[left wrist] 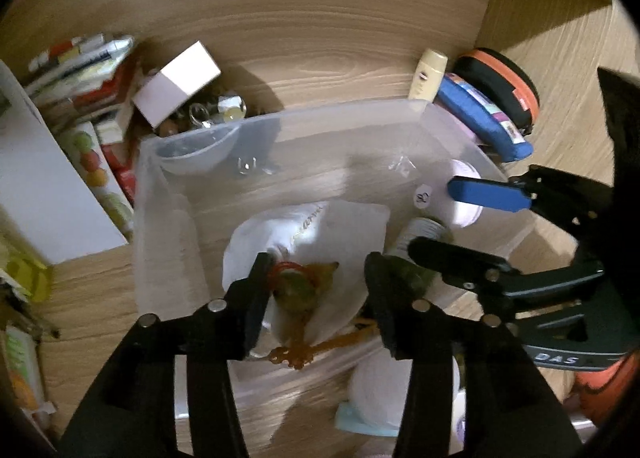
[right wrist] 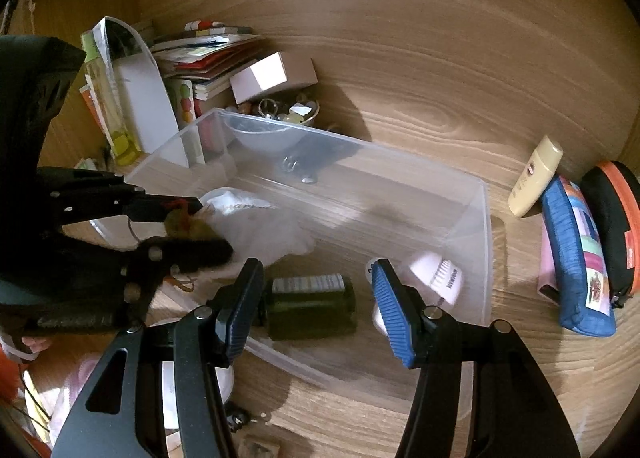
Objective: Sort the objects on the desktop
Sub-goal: 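Lower the green bottle and gold ornament into the clear box and release both, then move both grippers back toward the remaining items on the desk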
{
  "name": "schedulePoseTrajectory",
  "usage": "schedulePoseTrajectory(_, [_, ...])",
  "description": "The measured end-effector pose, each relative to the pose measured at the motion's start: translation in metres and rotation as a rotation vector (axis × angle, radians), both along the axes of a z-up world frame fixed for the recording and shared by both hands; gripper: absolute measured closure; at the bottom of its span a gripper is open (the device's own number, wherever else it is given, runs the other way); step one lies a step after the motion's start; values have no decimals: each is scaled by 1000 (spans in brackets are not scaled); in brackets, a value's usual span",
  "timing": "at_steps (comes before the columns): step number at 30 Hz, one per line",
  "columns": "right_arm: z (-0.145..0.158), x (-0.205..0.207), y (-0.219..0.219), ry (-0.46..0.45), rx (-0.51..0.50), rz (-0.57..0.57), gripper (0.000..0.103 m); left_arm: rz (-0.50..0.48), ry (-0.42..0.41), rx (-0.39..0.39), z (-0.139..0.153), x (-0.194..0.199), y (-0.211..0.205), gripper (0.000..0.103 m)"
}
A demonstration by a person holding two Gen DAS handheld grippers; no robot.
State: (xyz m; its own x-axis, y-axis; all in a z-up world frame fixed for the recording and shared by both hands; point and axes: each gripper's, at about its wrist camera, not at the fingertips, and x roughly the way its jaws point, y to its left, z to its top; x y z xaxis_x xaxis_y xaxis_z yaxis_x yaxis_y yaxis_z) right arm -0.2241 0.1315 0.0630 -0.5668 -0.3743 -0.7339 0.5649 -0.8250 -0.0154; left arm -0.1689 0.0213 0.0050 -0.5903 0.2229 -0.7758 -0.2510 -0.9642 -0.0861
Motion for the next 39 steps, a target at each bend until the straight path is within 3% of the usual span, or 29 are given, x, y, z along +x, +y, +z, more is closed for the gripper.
schedulePoseTrajectory(1, [1, 1, 1, 2, 1, 0, 50, 21, 16, -23, 1, 1, 0, 40])
schedulePoseTrajectory(3, [3, 6, 3, 10, 2, -3, 50, 38, 19, -14, 3, 2, -5, 31])
schedulePoseTrajectory(11, [17, 27, 17, 41, -18, -30, 40, 76, 59, 29, 25, 23, -14, 26])
schedulePoseTrajectory(19, [40, 63, 34, 120, -55, -47, 24, 138, 160, 21, 48, 58, -24, 12])
schedulePoseTrajectory(24, [49, 84, 39, 151, -65, -41, 22, 183, 183, 39, 52, 80, -33, 10])
schedulePoseTrajectory(29, [49, 104, 47, 161, -68, -36, 22, 219, 200, -2, 47, 108, -41, 6])
schedulePoseTrajectory(39, [30, 128, 64, 113, -72, -62, 22, 286, 120, -33, 14, 167, -74, 6])
